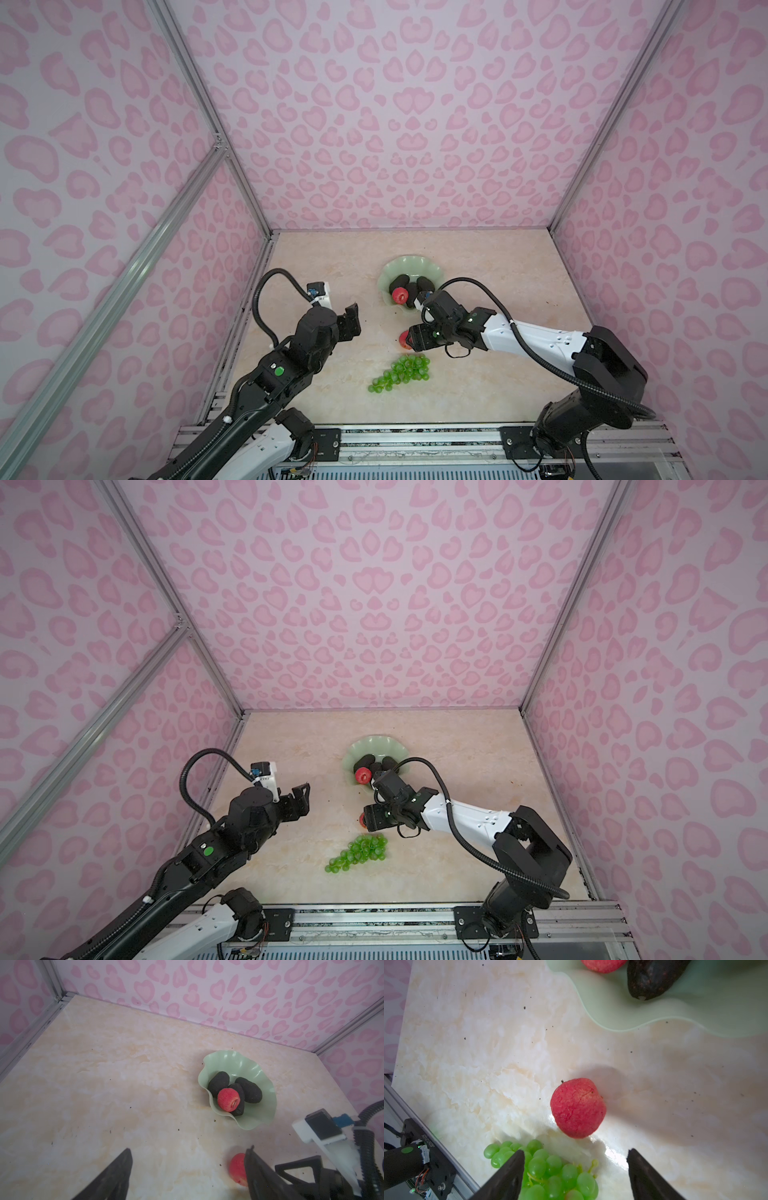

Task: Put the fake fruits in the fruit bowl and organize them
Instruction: 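Grasp the remaining red fruit with the right gripper while the left gripper withdraws, then place the red fruit in the bowl with the right gripper and release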

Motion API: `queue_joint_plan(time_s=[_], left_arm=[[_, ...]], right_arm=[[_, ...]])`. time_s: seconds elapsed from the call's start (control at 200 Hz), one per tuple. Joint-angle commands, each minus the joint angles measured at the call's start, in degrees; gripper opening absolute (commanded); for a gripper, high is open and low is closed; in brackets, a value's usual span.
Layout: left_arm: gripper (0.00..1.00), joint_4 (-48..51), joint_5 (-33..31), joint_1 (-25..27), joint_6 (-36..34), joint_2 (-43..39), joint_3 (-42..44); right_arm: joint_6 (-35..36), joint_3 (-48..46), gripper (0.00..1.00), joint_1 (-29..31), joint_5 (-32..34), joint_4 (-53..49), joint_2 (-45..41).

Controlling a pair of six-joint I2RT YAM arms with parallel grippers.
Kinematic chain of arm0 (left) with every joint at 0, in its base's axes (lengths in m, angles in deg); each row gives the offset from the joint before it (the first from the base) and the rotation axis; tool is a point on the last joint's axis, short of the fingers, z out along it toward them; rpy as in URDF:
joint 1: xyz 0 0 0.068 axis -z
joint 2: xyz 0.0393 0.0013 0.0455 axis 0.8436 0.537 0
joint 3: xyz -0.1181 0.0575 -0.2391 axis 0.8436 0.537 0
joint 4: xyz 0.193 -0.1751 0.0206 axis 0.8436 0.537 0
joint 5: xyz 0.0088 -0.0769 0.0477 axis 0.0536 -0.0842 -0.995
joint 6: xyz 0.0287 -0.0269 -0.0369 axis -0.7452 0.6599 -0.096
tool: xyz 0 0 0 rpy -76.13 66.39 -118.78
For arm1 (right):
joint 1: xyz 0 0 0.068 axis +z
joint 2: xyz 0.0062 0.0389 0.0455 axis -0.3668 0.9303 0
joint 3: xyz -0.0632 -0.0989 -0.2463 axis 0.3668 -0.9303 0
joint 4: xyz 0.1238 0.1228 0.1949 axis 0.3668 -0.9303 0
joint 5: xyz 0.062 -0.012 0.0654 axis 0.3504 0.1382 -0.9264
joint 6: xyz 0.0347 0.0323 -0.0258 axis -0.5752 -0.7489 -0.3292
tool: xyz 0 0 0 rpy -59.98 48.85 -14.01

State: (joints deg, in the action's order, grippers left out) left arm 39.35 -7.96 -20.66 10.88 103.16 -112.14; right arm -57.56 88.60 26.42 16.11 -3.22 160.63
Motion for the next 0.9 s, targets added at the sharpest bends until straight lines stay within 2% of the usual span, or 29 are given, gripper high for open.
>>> queue_joint_plan(time_s=[0.0,0.175,0.3,0.48,0.635,0.71,0.9], left_arm=[[0.86,4.3,-2.8,-0.1,4.8,-6.0,3.2],[0.88,10.1,-4.2,0.0,8.2,-15.8,6.9],[0.90,11.8,-4.9,-0.1,8.0,-19.6,7.4],[0.91,13.2,-5.4,-0.1,6.1,-19.5,6.3],[0.92,13.2,-4.5,-0.1,6.6,-18.7,6.8],[0.92,13.0,-3.9,0.0,6.7,-18.8,7.1],[0.92,13.0,-3.6,0.0,6.2,-19.1,7.1]], right_arm=[[-1.5,1.0,0.77,0.6,1.2,2.4,2.4],[-3.1,2.3,0.73,0.8,1.9,3.4,6.3],[-3.9,2.9,0.70,0.8,2.0,4.9,8.3],[-3.8,5.7,0.63,0.8,2.0,4.8,11.7],[-3.7,7.0,0.46,0.9,1.6,4.4,13.0],[-3.5,7.0,0.40,0.9,1.9,3.9,12.1],[-1.1,8.8,0.32,0.9,4.1,-1.4,5.6]])
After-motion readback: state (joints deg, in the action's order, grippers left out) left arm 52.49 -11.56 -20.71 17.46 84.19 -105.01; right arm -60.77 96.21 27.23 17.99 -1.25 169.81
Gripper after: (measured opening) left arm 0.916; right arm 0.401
